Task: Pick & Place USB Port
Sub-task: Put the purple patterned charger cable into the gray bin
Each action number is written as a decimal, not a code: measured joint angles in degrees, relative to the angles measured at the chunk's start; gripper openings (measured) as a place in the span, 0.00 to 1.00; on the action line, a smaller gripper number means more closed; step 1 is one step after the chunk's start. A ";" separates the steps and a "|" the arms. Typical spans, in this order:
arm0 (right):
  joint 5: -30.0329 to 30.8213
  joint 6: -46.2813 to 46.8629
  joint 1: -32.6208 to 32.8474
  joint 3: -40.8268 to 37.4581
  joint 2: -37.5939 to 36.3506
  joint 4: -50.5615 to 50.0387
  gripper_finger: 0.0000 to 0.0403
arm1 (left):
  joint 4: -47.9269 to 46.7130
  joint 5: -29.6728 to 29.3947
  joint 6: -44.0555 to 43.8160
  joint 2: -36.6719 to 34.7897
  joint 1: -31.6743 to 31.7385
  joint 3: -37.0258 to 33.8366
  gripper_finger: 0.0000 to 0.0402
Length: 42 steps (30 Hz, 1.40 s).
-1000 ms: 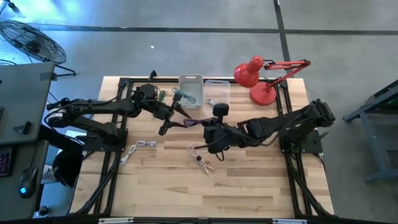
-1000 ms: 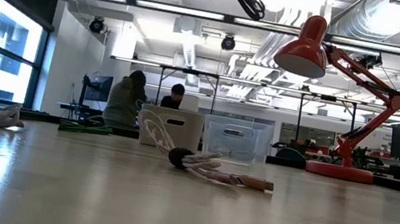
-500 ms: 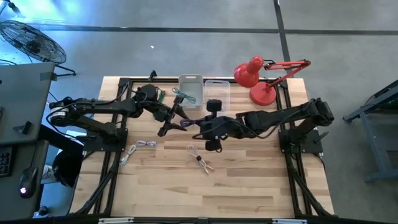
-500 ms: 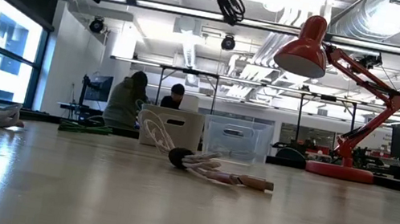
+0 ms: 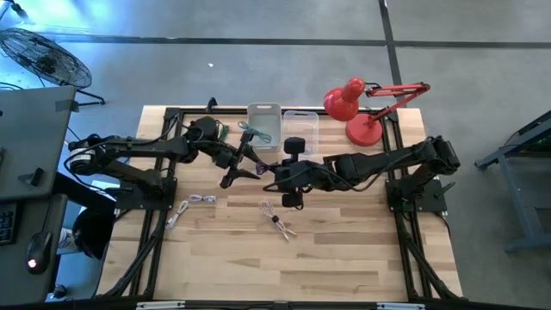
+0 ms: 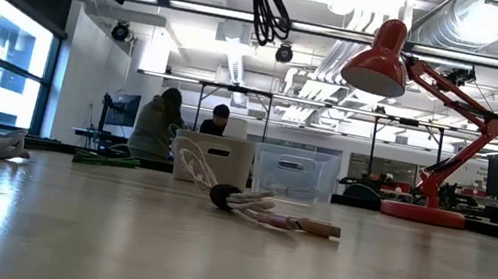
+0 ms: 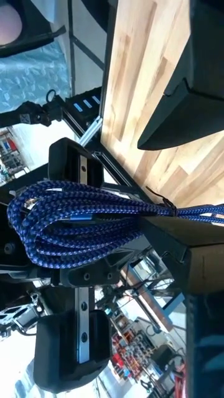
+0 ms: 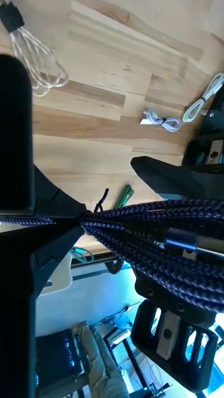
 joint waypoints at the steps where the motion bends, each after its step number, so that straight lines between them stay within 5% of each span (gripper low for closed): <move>1: 0.24 0.00 0.23 0.00 0.02 -0.10 0.00 | -0.04 0.00 -0.01 0.00 0.00 0.00 0.45; 8: 3.35 0.48 2.30 0.00 0.15 -1.75 0.00 | -0.59 -0.67 -0.02 0.04 0.00 0.00 0.45; 42: -4.83 0.04 -2.73 0.04 2.87 2.04 0.00 | -1.05 1.14 -1.64 0.02 0.04 0.11 0.45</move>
